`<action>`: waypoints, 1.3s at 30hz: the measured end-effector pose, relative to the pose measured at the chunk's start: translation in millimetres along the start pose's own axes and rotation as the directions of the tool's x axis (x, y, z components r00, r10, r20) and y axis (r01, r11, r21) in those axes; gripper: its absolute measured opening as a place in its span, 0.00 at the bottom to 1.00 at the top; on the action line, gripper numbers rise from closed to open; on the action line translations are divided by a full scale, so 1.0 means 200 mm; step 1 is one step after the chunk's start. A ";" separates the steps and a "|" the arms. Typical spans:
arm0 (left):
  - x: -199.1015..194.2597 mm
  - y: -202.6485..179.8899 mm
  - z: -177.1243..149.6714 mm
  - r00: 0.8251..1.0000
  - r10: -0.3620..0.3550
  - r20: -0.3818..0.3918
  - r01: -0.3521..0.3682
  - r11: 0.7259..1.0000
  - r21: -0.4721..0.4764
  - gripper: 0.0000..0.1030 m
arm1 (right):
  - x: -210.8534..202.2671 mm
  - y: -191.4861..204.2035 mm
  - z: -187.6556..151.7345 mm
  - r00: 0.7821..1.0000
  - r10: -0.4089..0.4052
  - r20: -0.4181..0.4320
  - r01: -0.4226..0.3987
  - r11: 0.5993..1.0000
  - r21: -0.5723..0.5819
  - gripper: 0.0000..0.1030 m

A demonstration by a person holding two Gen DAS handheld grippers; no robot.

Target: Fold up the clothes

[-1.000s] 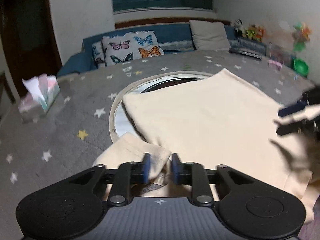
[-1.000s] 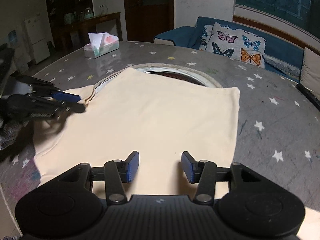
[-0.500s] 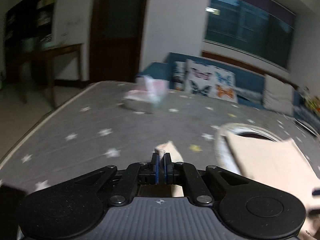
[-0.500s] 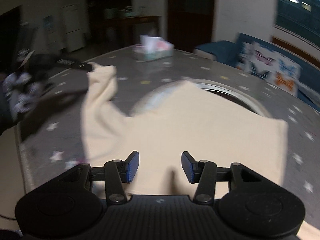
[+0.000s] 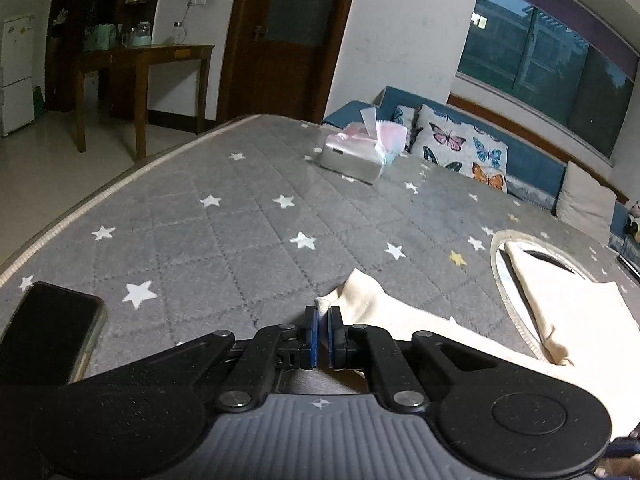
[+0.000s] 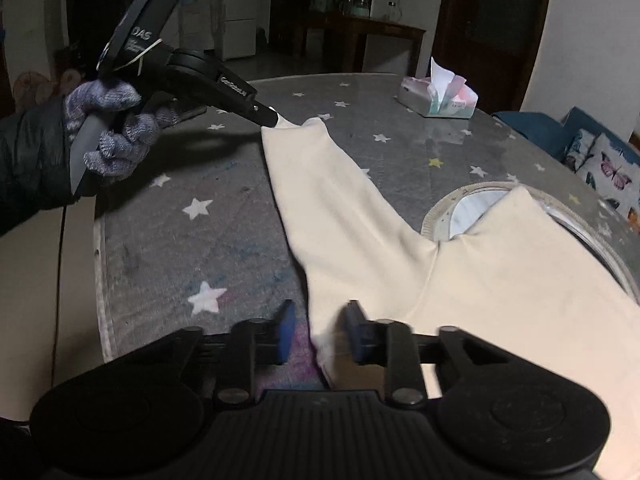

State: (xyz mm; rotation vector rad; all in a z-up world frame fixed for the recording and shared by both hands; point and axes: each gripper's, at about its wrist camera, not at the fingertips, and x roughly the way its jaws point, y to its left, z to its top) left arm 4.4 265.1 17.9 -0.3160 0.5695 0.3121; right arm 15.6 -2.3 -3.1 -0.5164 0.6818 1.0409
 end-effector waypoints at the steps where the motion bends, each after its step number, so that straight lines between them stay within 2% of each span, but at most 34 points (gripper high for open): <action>1: -0.01 0.01 0.00 1.000 -0.001 0.003 0.001 1.000 -0.003 0.05 | -0.01 0.00 0.00 1.000 0.006 0.000 -0.006 1.000 0.003 0.05; 6: -0.05 0.04 -0.01 1.000 -0.007 0.019 0.008 1.000 -0.017 0.05 | -0.03 0.00 -0.02 0.999 0.035 -0.002 -0.035 0.999 0.020 0.01; 10: -0.04 0.05 -0.06 0.999 0.039 -0.014 -0.039 0.999 0.005 0.05 | -0.06 -0.01 -0.02 0.999 0.053 0.004 -0.053 0.998 0.041 0.02; 12: -0.03 0.06 -0.09 0.998 0.056 -0.033 -0.056 0.998 0.006 0.05 | -0.10 -0.03 -0.03 0.998 0.053 0.015 -0.054 0.997 0.063 0.03; 14: -0.01 0.07 -0.10 0.996 0.065 -0.054 -0.065 0.998 -0.001 0.05 | -0.13 -0.06 -0.03 0.998 0.053 0.027 -0.055 0.995 0.085 0.09; 19: -0.01 0.06 -0.11 0.993 0.086 -0.075 -0.085 0.996 0.017 0.10 | -0.21 -0.12 -0.03 0.997 0.050 0.056 -0.058 0.988 0.140 0.12; 24: -0.07 0.03 -0.08 0.991 0.129 -0.041 -0.128 0.992 0.015 0.10 | -0.33 -0.27 -0.12 0.997 -0.065 0.041 0.055 0.978 0.201 0.19; 28: -0.16 -0.09 -0.05 0.997 0.076 -0.007 -0.075 0.996 0.050 0.10 | -0.38 -0.38 -0.23 0.991 -0.134 0.004 0.128 0.955 0.267 0.19; 31: -0.19 -0.25 -0.04 0.999 -0.046 -0.010 0.047 0.995 0.084 0.10 | -0.41 -0.44 -0.30 0.986 -0.165 -0.011 0.161 0.938 0.309 0.20; 34: -0.18 -0.45 -0.06 0.984 -0.171 -0.048 0.175 0.976 0.129 0.10 | -0.43 -0.46 -0.36 0.984 -0.179 -0.024 0.176 0.923 0.341 0.20; 38: -0.11 -0.71 -0.11 0.946 -0.305 -0.112 0.320 0.932 0.171 0.10 | -0.44 -0.45 -0.41 0.982 -0.186 -0.028 0.184 0.921 0.344 0.19; 39: -0.09 -0.76 -0.13 0.939 -0.320 -0.125 0.338 0.923 0.182 0.10 | -0.45 -0.45 -0.42 0.982 -0.187 -0.027 0.184 0.920 0.345 0.19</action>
